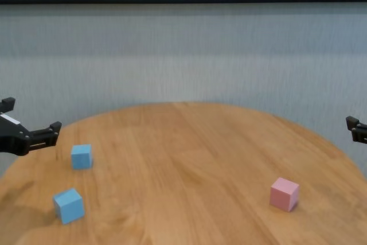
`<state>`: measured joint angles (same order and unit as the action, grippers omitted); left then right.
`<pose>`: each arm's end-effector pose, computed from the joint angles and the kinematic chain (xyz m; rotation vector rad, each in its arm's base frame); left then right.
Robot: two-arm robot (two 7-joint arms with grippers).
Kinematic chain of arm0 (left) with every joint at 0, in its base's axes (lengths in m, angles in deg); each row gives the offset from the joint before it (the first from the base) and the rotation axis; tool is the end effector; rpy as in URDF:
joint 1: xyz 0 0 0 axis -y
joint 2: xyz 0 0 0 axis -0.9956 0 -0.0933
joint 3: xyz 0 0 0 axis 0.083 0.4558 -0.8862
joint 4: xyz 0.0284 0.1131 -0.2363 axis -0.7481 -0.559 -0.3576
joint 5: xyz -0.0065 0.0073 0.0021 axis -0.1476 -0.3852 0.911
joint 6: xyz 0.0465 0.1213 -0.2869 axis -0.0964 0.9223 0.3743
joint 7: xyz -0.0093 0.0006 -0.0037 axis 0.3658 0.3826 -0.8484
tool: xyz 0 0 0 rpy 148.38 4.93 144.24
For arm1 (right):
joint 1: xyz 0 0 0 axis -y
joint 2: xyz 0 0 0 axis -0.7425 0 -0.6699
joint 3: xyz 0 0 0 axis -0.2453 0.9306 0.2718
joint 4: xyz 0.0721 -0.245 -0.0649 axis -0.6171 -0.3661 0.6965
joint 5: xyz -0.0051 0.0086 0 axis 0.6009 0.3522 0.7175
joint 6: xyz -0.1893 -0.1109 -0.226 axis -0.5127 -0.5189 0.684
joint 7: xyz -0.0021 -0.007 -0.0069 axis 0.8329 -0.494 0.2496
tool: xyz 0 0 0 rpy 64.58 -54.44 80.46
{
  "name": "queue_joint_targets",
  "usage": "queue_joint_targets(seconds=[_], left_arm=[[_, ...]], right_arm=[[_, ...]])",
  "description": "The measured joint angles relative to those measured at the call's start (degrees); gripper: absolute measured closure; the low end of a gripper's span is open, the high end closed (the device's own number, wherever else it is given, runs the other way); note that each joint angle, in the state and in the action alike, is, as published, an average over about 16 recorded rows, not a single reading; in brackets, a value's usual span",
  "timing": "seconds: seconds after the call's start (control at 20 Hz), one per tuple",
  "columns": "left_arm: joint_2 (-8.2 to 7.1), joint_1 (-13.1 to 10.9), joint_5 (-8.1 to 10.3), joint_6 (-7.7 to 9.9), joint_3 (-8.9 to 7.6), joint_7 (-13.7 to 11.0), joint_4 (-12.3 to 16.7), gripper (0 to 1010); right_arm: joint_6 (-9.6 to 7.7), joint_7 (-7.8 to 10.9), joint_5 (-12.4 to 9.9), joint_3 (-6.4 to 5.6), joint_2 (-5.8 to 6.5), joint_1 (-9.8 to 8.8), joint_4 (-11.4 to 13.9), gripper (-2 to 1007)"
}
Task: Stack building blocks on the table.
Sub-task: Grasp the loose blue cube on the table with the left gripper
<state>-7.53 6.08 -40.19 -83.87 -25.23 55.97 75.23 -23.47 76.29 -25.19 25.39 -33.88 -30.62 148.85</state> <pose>0.3595 0.0659 -0.2820 0.3045 -0.2848 1.2478 0.3597 -0.0658 -0.2820 -0.3046 -0.2850 -1.2478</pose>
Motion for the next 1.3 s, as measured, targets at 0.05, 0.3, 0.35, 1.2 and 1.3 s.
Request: queue_joint_targets(seconds=[0.05, 0.3, 0.35, 1.2, 1.3], left_arm=[[0.0, 0.0, 0.0, 0.0, 0.0, 0.0, 0.0, 8], [0.0, 0.0, 0.0, 0.0, 0.0, 0.0, 0.0, 8], [0.0, 0.0, 0.0, 0.0, 0.0, 0.0, 0.0, 8], [0.0, 0.0, 0.0, 0.0, 0.0, 0.0, 0.0, 7], [0.0, 0.0, 0.0, 0.0, 0.0, 0.0, 0.0, 7]], right_arm=[[0.0, 0.0, 0.0, 0.0, 0.0, 0.0, 0.0, 4], [0.0, 0.0, 0.0, 0.0, 0.0, 0.0, 0.0, 4], [0.0, 0.0, 0.0, 0.0, 0.0, 0.0, 0.0, 4], [0.0, 0.0, 0.0, 0.0, 0.0, 0.0, 0.0, 4], [0.0, 0.0, 0.0, 0.0, 0.0, 0.0, 0.0, 4]])
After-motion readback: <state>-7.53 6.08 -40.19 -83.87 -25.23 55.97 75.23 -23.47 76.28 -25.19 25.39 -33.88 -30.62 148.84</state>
